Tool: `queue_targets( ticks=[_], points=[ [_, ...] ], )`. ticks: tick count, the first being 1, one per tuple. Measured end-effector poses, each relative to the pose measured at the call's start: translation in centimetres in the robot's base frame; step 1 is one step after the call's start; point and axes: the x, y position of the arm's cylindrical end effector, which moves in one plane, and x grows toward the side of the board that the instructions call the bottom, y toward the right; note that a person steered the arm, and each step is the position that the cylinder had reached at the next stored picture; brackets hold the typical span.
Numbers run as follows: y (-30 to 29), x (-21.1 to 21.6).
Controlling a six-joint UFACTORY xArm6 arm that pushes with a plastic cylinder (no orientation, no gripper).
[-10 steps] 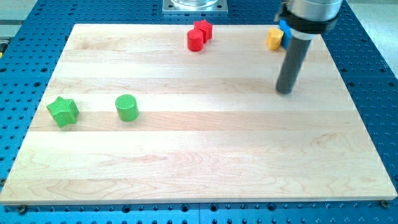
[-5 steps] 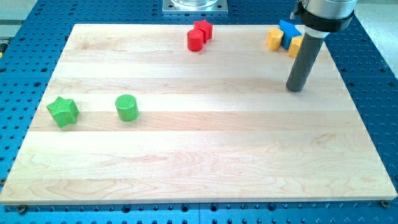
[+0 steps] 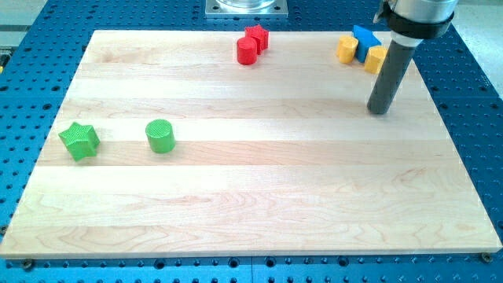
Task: Move the group of blocks slightly to right side of the red blocks
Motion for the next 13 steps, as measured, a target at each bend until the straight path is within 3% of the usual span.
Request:
queue_targets(
  ticks=[1,2,3,4,5,7,9,12,13],
  points=[
    [3.1,-1.0],
    [7.4,-6.5],
    [8.2,-12.0],
    [8.0,-13.7],
    [6.6,-13.6],
    [6.6,-17.6],
    [3.8,-17.7],
    [-5.3,-17.7],
    [-4.9,-17.6]
  ],
)
